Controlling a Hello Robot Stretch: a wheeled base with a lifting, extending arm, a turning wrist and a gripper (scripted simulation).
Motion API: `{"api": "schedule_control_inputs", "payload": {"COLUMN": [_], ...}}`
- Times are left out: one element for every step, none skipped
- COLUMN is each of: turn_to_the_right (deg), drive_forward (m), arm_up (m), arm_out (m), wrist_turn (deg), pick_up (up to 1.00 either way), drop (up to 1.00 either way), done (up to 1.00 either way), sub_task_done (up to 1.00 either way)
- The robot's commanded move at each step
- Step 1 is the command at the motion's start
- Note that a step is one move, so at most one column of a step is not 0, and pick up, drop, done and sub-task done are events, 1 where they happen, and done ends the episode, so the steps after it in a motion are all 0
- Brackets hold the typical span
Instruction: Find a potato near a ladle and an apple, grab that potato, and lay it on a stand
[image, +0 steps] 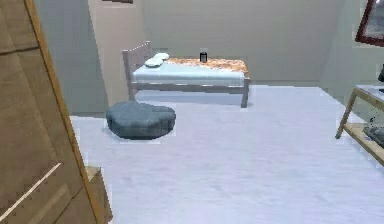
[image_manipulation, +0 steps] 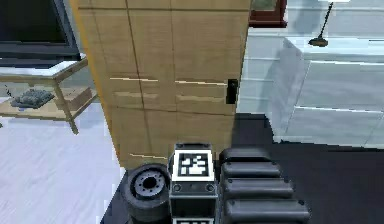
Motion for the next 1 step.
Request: {"api": "schedule_control_inputs", "payload": {"turn_to_the_right": [-9.0], "drive_forward": [0.0], "arm_up": [0.0], "arm_out": [0.0], "wrist_turn": [0.0], "pick_up": [0.0], "drop": [0.0], "done": [0.0], "sub_task_done": [0.0]}}
